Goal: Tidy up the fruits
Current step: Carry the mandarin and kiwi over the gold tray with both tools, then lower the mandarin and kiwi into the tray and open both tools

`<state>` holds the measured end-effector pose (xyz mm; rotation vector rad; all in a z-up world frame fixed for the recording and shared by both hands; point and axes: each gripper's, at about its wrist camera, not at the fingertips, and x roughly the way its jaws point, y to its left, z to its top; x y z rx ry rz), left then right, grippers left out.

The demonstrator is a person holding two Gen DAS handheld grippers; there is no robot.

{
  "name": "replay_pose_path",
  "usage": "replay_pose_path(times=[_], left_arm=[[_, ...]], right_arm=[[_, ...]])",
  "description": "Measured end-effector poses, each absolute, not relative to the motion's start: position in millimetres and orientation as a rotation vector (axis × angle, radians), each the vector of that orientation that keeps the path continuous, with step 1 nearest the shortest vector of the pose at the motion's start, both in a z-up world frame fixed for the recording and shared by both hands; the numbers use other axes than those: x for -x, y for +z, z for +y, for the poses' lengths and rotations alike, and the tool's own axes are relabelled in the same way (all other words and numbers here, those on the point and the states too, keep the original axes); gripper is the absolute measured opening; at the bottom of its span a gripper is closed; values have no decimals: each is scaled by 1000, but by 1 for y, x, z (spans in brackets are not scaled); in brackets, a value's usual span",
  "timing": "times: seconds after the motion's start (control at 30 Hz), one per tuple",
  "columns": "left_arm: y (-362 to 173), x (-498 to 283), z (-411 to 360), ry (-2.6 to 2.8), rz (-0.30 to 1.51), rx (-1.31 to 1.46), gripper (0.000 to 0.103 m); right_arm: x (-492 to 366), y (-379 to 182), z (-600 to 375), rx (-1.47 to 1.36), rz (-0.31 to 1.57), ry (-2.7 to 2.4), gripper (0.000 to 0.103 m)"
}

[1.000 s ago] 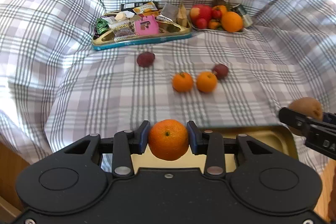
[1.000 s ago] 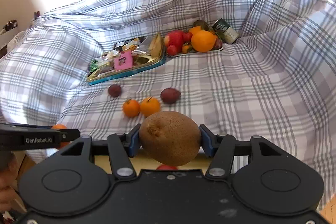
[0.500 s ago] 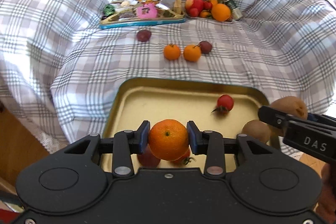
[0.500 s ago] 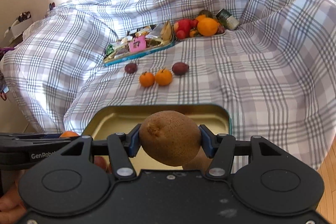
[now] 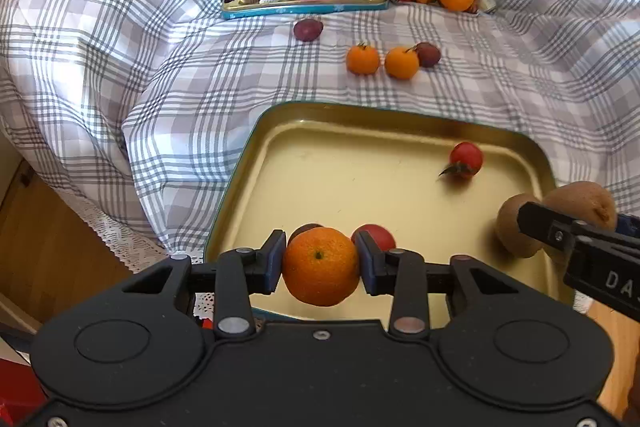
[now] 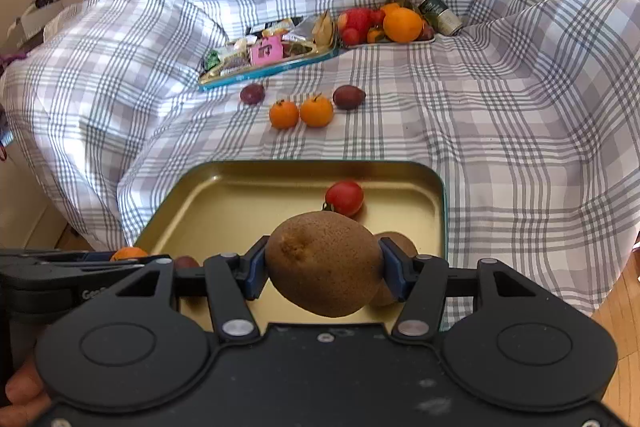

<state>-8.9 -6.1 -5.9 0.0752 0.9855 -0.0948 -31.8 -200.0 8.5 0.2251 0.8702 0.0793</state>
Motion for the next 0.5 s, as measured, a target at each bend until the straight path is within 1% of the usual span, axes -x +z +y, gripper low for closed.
replay_pose_path(times=[0.5], left_arm=[[-18,5,-9,-97,1049,-59,47]], right_arm=[[30,-7,-200,-225,942,70,60]])
